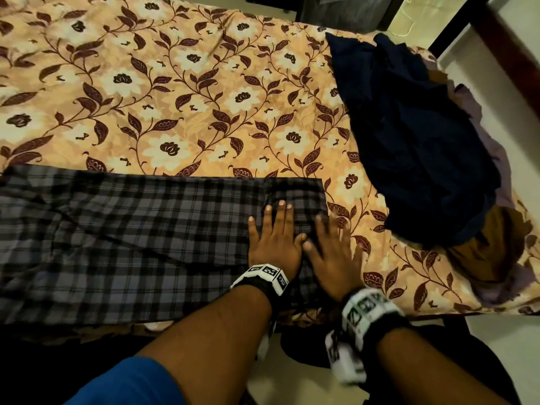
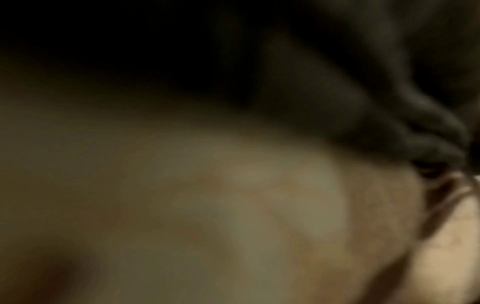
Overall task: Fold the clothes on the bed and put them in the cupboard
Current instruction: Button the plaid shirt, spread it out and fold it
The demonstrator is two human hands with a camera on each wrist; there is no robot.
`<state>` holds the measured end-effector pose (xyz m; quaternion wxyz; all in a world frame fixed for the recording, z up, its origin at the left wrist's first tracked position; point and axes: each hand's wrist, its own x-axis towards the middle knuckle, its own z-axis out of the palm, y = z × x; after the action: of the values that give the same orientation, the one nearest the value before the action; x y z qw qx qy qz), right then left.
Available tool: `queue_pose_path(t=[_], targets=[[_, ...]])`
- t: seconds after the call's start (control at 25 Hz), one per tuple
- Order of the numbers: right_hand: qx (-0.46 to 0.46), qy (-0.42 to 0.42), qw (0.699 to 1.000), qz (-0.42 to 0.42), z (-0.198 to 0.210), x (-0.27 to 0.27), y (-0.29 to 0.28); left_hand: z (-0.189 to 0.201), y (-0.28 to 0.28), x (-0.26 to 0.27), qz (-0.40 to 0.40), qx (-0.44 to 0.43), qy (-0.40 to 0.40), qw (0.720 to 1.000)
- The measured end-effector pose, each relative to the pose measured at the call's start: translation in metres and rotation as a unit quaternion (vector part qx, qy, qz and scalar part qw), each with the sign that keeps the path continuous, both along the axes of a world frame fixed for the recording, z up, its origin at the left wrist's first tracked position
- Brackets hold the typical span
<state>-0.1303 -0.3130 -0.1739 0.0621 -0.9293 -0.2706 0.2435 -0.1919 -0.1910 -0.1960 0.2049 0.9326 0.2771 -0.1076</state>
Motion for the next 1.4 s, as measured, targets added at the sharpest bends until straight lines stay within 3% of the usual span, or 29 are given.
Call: queue_pose_path(t=[0.08, 0.24, 0.32, 0.4, 0.44, 0.48, 0.52, 0.6, 0.64, 0.68, 0.88, 1.0, 1.12, 1.16, 1.24, 1.28, 1.4], targets=[[-0.046, 0.027, 0.998, 0.037, -0.003, -0.036, -0.028, -0.001, 0.002, -0.002, -0.005, -0.011, -0.009, 1.000], [-0.078, 0.071, 0.994, -0.035, 0.015, -0.020, -0.054, 0.009, 0.014, -0.005, -0.033, -0.059, 0.008, 0.998], [0.029, 0.081, 0.988, -0.131, 0.031, -0.008, -0.043, 0.025, 0.017, -0.002, -0.033, -0.043, -0.001, 0.999], [0.148, 0.121, 0.958, -0.213, 0.044, 0.000, -0.024, 0.046, 0.010, -0.003, -0.025, 0.003, -0.052, 0.998], [0.183, 0.157, 0.942, -0.233, 0.054, 0.003, -0.011, 0.055, 0.008, -0.001, -0.034, -0.003, -0.082, 0.996], [0.198, 0.185, 0.935, -0.228, 0.063, 0.003, 0.002, 0.061, 0.009, -0.001, -0.024, -0.070, -0.106, 0.992], [0.204, 0.202, 0.934, -0.214, 0.073, -0.001, 0.013, 0.069, 0.011, -0.004, 0.014, -0.184, -0.120, 0.975], [0.249, 0.233, 0.922, -0.183, 0.094, -0.018, 0.032, 0.083, 0.021, -0.014, 0.120, -0.393, -0.150, 0.899], [0.275, 0.259, 0.911, -0.166, 0.102, -0.031, 0.042, 0.089, 0.031, -0.023, 0.169, -0.438, -0.165, 0.868], [0.299, 0.290, 0.898, -0.144, 0.108, -0.048, 0.055, 0.094, 0.046, -0.035, 0.200, -0.448, -0.175, 0.854], [0.328, 0.405, 0.853, -0.035, 0.112, -0.134, 0.131, 0.087, 0.158, -0.131, 0.323, -0.416, -0.242, 0.815], [0.372, 0.320, 0.870, -0.056, 0.099, -0.160, 0.168, 0.074, 0.247, -0.221, 0.397, -0.337, -0.268, 0.811], [0.327, 0.193, 0.909, -0.169, 0.065, -0.157, 0.191, 0.060, 0.304, -0.296, 0.437, -0.246, -0.244, 0.830], [0.293, 0.202, 0.913, -0.200, 0.054, -0.156, 0.196, 0.052, 0.311, -0.309, 0.440, -0.240, -0.233, 0.834], [0.279, 0.284, 0.878, -0.268, 0.034, -0.152, 0.204, 0.042, 0.314, -0.311, 0.439, -0.256, -0.213, 0.835], [0.282, 0.315, 0.863, -0.275, 0.031, -0.151, 0.212, 0.036, 0.316, -0.309, 0.443, -0.259, -0.218, 0.830], [0.283, 0.331, 0.867, -0.243, 0.041, -0.145, 0.222, 0.038, 0.311, -0.298, 0.453, -0.231, -0.239, 0.827]])
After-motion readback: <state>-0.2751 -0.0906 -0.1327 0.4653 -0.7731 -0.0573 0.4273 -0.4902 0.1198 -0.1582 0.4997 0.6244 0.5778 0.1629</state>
